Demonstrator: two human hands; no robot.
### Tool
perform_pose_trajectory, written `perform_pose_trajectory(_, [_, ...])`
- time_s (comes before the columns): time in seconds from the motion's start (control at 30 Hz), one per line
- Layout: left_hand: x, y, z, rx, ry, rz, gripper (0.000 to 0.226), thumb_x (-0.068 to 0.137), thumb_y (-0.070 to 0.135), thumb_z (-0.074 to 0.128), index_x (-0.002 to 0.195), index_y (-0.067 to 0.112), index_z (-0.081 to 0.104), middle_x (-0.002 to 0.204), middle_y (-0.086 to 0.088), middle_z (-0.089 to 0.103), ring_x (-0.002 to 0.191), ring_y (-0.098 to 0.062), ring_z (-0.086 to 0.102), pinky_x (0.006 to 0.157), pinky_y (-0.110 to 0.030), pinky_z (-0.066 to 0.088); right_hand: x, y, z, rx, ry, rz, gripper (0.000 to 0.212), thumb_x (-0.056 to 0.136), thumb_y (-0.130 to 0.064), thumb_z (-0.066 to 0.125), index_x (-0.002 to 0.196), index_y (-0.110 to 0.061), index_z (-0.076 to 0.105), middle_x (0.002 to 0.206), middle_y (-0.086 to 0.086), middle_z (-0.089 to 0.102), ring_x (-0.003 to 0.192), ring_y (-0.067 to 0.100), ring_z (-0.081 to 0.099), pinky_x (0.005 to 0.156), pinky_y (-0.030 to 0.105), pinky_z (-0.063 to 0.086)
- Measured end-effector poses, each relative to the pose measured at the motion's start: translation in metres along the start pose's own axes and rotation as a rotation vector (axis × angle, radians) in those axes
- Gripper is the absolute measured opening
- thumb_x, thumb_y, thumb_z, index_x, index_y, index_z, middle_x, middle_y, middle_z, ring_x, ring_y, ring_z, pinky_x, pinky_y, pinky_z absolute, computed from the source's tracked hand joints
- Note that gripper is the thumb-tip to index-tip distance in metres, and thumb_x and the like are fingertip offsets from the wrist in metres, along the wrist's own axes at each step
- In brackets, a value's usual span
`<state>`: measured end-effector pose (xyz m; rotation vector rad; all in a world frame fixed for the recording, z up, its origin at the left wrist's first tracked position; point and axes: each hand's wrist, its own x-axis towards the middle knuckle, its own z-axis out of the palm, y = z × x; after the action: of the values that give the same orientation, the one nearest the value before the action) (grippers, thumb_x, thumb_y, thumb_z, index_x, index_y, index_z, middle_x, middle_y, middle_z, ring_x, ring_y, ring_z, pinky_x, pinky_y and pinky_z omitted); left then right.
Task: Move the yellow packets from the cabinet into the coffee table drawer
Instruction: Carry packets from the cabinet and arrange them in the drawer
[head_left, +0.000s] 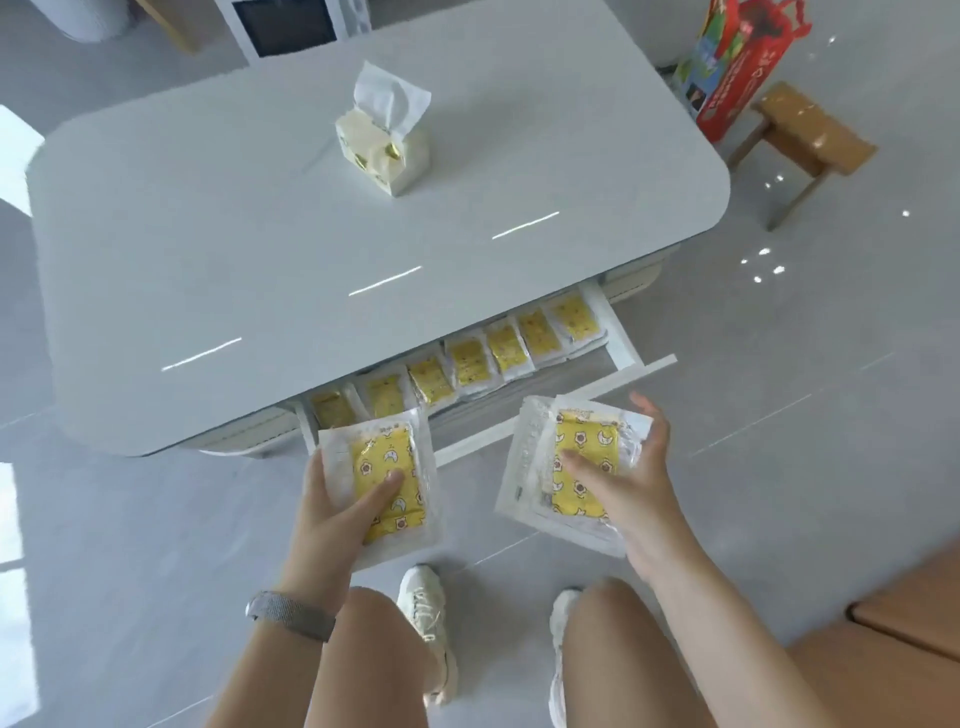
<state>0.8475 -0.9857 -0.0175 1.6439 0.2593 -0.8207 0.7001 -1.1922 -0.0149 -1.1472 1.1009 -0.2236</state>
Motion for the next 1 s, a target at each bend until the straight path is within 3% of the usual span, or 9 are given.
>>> perform_pose_trajectory(0.1, [0.058,-0.044,-0.011,0.008,0.027,-0.008,0.063,0.064,0.026,0.081,0.122,0.020,0.056,0.103,-0.006,0.074,0.089,-0.024,0.073,0.076,-0.040,0.058,0.060,0.040,0.021,0.001,-0.053,0.029,0.069,0.079,-0.001,0.077,0.128,-0.033,0.042,0.109,-0.002,0.067,0.085,0.007,0.070,0.063,0.025,0.057])
perform_pose_trajectory(0.23, [0.136,-0.086,-0.024,0.038,0.033,0.041,0.051,0.065,0.024,0.079,0.109,0.003,0.065,0.098,-0.014,0.075,0.083,-0.026,0.073,0.064,-0.030,0.060,0.138,0.088,0.060,-0.134,-0.176,-0.022,0.040,0.074,-0.009,0.082,0.110,-0.012,0.067,0.095,0.001,0.076,0.087,0.018,0.072,0.073,0.031,0.057])
perform_pose_trajectory(0.37, [0.198,-0.107,-0.027,0.031,0.111,0.158,0.034,0.078,0.018,0.075,0.109,0.009,0.063,0.091,-0.003,0.076,0.081,-0.018,0.074,0.063,-0.029,0.060,0.195,0.123,0.103,-0.206,-0.252,-0.146,0.049,0.069,-0.018,0.088,0.111,-0.021,0.062,0.101,-0.004,0.074,0.094,0.010,0.070,0.083,0.030,0.056])
perform_pose_trajectory(0.47, [0.231,-0.122,-0.033,0.021,0.190,0.241,0.018,0.086,0.020,0.071,0.102,0.015,0.064,0.091,-0.001,0.075,0.078,-0.012,0.073,0.067,-0.027,0.061,0.222,0.144,0.132,-0.248,-0.273,-0.223,0.069,0.066,-0.032,0.089,0.123,-0.018,0.054,0.122,-0.002,0.064,0.114,0.014,0.061,0.096,0.035,0.050])
perform_pose_trajectory(0.63, [0.250,-0.140,-0.039,-0.032,0.184,0.281,0.019,0.083,0.020,0.074,0.097,0.015,0.064,0.090,-0.004,0.076,0.077,-0.015,0.074,0.065,-0.030,0.059,0.238,0.160,0.164,-0.153,-0.426,-0.198,0.087,0.061,-0.041,0.090,0.133,-0.015,0.049,0.130,-0.001,0.060,0.121,0.013,0.055,0.099,0.031,0.040])
perform_pose_trajectory(0.73, [0.247,-0.144,-0.039,-0.011,0.157,0.316,0.021,0.078,0.020,0.079,0.094,0.014,0.066,0.088,-0.003,0.077,0.080,-0.019,0.074,0.071,-0.034,0.060,0.233,0.172,0.174,-0.086,-0.510,-0.126,0.053,0.077,-0.033,0.079,0.121,-0.019,0.052,0.115,-0.009,0.063,0.101,-0.001,0.060,0.090,0.019,0.041])
perform_pose_trajectory(0.83, [0.241,-0.148,-0.038,-0.022,0.137,0.287,0.032,0.072,0.021,0.082,0.099,0.009,0.067,0.090,-0.008,0.076,0.086,-0.027,0.073,0.077,-0.042,0.060,0.229,0.176,0.176,-0.065,-0.507,-0.089,0.049,0.078,-0.041,0.071,0.119,-0.017,0.056,0.109,-0.005,0.067,0.114,0.012,0.057,0.111,0.040,0.038])
perform_pose_trajectory(0.93, [0.243,-0.153,-0.034,-0.021,0.104,0.264,0.024,0.081,0.022,0.076,0.100,0.011,0.067,0.094,-0.011,0.075,0.093,-0.034,0.071,0.083,-0.048,0.058,0.232,0.176,0.176,0.010,-0.533,-0.076,0.043,0.073,-0.043,0.071,0.110,-0.021,0.062,0.114,0.002,0.071,0.116,0.019,0.061,0.110,0.048,0.040])
perform_pose_trajectory(1.0, [0.246,-0.153,-0.028,-0.023,0.073,0.275,0.022,0.086,0.022,0.071,0.104,0.011,0.067,0.096,-0.009,0.076,0.092,-0.030,0.072,0.079,-0.042,0.060,0.233,0.178,0.176,-0.001,-0.558,-0.087,0.048,0.072,-0.046,0.071,0.112,-0.021,0.062,0.118,0.001,0.069,0.121,0.019,0.058,0.112,0.049,0.037])
